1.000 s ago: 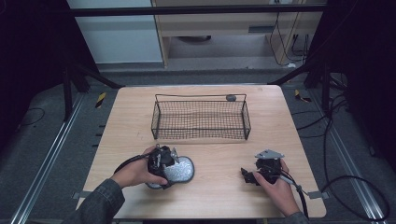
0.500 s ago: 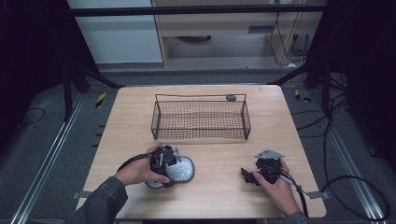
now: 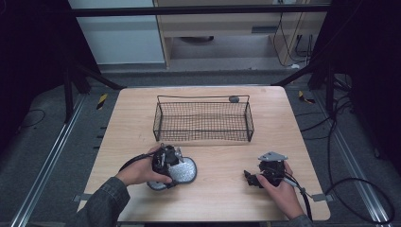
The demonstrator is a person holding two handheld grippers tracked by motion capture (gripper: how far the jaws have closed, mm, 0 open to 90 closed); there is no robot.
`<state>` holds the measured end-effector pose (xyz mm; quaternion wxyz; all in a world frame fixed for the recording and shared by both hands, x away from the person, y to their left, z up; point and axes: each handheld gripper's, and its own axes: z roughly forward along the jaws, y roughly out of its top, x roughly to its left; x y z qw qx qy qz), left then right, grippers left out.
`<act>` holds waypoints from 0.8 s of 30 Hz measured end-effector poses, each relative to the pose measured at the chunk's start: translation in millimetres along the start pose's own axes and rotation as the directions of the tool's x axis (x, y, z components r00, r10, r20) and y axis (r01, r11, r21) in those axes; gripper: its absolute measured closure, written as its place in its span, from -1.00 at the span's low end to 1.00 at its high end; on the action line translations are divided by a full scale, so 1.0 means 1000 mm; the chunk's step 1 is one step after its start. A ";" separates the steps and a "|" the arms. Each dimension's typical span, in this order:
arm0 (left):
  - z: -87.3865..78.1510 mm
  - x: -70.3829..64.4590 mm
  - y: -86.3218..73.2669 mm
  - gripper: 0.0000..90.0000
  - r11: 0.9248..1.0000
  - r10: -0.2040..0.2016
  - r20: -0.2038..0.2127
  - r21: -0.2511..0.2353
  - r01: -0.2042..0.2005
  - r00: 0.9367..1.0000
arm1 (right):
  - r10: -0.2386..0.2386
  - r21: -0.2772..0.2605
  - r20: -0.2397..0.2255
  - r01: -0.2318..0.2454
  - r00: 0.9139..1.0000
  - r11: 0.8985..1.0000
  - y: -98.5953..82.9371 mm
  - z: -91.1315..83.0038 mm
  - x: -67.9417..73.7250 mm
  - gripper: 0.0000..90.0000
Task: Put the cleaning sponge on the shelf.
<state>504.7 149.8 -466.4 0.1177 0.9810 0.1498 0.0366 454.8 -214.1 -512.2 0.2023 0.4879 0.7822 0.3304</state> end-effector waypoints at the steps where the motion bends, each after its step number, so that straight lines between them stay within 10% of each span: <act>1: 0.001 0.001 0.000 -0.92 1.000 -0.009 -0.002 0.002 0.009 1.000 | -0.002 -0.001 0.001 0.002 1.000 1.000 0.000 0.000 0.000 -0.99; 24: 0.000 0.003 -0.004 -0.87 1.000 -0.025 -0.036 0.007 0.026 0.999 | -0.010 -0.004 0.003 0.010 1.000 1.000 -0.001 0.000 0.000 -0.99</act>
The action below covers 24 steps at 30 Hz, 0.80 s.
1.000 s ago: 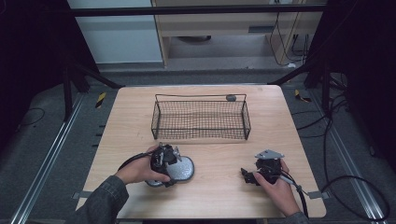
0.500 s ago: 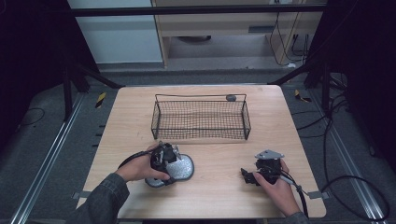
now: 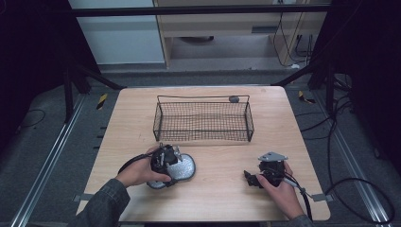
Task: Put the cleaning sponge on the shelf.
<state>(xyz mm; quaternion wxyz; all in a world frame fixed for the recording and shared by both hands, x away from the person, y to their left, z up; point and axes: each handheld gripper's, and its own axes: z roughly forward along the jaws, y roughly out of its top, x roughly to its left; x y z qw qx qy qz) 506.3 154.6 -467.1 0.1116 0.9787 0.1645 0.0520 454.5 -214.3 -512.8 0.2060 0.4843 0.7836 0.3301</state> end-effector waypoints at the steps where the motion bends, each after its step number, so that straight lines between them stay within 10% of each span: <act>1: -0.002 0.000 -0.001 -0.87 1.000 -0.007 -0.005 -0.008 0.007 1.000 | 0.000 0.000 0.000 0.000 1.000 1.000 0.000 0.000 0.000 -0.99; 24: -0.068 -0.002 0.005 -0.86 0.994 0.034 -0.176 -0.099 -0.052 0.984 | -0.007 -0.006 -0.003 0.007 1.000 1.000 -0.001 0.000 -0.001 -0.99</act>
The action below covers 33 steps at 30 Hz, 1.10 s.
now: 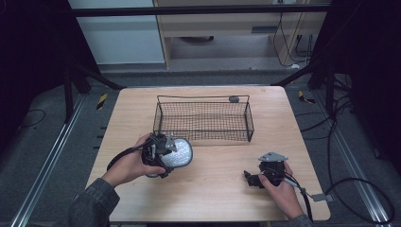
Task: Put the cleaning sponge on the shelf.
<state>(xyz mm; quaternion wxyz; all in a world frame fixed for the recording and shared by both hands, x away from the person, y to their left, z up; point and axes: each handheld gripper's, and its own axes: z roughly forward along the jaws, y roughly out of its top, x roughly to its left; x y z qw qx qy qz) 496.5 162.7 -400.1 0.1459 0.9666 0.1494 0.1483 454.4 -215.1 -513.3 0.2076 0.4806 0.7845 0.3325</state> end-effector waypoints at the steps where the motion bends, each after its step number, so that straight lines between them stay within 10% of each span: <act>1: -0.001 0.002 0.001 -0.86 1.000 0.003 -0.007 0.000 -0.003 1.000 | 0.001 0.000 -0.001 -0.001 1.000 1.000 0.000 0.000 0.000 -0.99; 17: -0.019 0.025 0.023 -0.85 0.998 0.031 -0.006 -0.057 -0.031 1.000 | 0.000 0.000 0.000 0.000 1.000 1.000 0.000 0.000 0.000 -0.99; 33: -0.038 0.033 0.031 -0.85 0.998 0.021 -0.126 -0.063 -0.029 0.992 | -0.003 -0.001 -0.001 0.003 1.000 1.000 0.000 0.000 0.000 -0.99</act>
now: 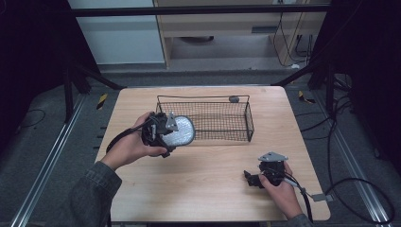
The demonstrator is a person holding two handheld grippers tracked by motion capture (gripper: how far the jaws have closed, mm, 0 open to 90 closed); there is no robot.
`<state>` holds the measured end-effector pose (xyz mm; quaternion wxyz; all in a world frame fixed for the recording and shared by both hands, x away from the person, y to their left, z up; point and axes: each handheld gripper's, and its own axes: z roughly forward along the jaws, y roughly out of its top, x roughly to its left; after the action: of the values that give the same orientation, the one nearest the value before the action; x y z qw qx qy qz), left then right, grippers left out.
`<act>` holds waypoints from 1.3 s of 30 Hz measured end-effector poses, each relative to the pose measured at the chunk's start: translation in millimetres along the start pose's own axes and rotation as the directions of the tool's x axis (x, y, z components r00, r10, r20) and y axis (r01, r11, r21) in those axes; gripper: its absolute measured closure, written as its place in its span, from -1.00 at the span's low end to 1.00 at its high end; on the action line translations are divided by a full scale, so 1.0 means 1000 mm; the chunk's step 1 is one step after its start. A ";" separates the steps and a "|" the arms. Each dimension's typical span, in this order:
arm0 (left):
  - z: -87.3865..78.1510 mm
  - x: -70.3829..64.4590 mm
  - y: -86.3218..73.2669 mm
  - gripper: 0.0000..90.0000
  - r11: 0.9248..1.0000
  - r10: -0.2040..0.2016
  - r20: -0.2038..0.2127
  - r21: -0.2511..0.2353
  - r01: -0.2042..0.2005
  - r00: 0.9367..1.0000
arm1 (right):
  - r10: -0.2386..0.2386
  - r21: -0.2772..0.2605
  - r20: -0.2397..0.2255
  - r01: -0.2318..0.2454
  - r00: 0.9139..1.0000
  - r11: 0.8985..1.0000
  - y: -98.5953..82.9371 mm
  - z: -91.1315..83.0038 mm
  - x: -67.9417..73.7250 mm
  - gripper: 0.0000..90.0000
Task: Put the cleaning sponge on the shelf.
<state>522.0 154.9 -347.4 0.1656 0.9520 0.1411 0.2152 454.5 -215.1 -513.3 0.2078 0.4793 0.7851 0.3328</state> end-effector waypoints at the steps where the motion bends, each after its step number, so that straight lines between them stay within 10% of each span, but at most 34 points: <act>1: -0.003 0.000 0.001 -0.85 1.000 0.008 -0.005 -0.003 -0.008 1.000 | 0.000 0.000 0.000 0.000 1.000 1.000 0.000 0.000 0.000 -0.99; 11: -0.008 0.003 0.004 -0.85 1.000 0.020 -0.015 -0.004 -0.021 1.000 | 0.001 0.000 0.000 -0.001 1.000 1.000 0.000 0.000 0.000 -0.99; 39: 0.005 0.061 0.063 -0.84 0.996 0.082 -0.065 -0.015 -0.083 0.994 | -0.003 -0.001 -0.009 0.003 1.000 1.000 0.001 0.001 -0.001 -0.99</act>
<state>589.8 117.8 -305.7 0.1603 0.9481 0.1049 0.2538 456.0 -215.7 -513.3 0.2051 0.4765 0.7865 0.3352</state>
